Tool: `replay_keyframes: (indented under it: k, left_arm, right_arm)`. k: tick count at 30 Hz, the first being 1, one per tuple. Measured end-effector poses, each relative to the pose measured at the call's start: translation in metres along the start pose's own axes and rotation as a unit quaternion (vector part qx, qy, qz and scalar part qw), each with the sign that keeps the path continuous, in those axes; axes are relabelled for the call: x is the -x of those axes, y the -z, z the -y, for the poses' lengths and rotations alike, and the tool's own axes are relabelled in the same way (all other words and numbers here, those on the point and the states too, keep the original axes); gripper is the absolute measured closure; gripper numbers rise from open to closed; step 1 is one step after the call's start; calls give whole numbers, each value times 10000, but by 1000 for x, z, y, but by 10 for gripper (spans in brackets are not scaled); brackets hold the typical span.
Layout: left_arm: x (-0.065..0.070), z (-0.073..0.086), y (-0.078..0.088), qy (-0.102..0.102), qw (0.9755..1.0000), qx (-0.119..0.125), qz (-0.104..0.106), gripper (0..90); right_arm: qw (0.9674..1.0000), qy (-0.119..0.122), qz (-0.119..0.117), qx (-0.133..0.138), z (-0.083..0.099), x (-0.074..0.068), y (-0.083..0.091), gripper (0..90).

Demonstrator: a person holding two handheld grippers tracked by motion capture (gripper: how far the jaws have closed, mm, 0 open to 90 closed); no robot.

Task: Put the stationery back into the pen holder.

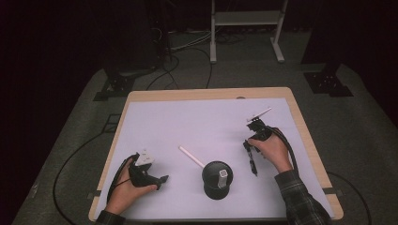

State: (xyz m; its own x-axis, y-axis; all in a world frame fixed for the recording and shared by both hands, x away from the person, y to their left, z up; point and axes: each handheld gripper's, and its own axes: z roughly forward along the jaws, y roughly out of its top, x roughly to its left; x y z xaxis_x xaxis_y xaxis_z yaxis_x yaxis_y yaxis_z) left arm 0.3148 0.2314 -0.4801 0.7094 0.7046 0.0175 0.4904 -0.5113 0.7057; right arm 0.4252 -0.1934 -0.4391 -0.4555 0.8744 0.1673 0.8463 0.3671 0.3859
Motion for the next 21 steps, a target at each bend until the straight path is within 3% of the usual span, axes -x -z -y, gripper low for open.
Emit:
replay_keyframes:
  k: [11,21]
  left_arm:
    - [0,0,0,-7,10000,0,0,0]
    - [0,0,0,3,10000,-1,8,0]
  right_arm:
    - [9994,86,292,-187,-3,-3,-7,698]
    - [9991,54,350,-234,-4,-2,-7,763]
